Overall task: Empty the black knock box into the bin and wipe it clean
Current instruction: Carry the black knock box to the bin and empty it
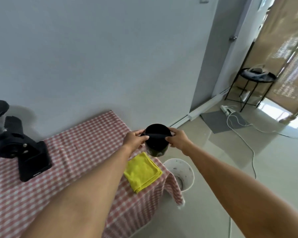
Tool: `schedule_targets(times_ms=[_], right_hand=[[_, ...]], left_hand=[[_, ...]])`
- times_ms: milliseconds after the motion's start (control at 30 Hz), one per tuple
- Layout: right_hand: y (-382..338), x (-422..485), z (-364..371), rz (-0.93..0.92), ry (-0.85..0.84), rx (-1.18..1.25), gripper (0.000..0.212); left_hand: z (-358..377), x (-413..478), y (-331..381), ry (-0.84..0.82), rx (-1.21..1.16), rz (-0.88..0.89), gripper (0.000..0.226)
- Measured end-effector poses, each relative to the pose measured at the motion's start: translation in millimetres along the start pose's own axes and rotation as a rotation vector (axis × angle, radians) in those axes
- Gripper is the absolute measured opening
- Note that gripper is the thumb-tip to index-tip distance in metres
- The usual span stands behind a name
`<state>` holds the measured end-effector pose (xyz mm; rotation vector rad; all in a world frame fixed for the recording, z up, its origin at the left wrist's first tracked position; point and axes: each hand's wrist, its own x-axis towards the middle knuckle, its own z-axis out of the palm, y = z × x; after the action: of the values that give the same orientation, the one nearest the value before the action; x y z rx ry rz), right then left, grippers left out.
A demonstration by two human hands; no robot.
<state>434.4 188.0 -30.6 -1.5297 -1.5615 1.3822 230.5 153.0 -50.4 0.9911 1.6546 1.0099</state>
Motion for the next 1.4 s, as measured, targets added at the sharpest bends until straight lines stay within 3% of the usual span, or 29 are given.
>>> schedule_targets(times_ms=[300,600,900,1133,1267,1400], right_hand=[[55.0,30.6,-136.9,0.072,-0.015,-0.074,0.044],[103.1,70.4,-202.9,0.133,-0.068,-0.080,0.043],[133.6,123.3,-209.4,0.178,-0.122,-0.061,0.044],[139.3,166.9,-216.6,0.160,-0.211,-0.101,0.040],[139.4,185.8,-219.9,0.117,-0.281,-0.076,0.038],[145.9,203.5,-222.7,0.106,-0.307,-0.066,0.043]], left_hand=[[143.1,31.4,19.8,-0.064,-0.018,-0.056,0.046],[231.5,54.7,12.0,-0.028,-0.060,-0.143,0.044],[251.2,102.4,-5.1,-0.050,-0.117,-0.318,0.036],[241.5,158.0,-23.3,-0.262,-0.127,-0.464,0.060],[239.0,178.0,-22.5,-0.429,-0.193,-0.503,0.087],[241.1,191.2,-20.9,-0.507,-0.266,-0.513,0.084]])
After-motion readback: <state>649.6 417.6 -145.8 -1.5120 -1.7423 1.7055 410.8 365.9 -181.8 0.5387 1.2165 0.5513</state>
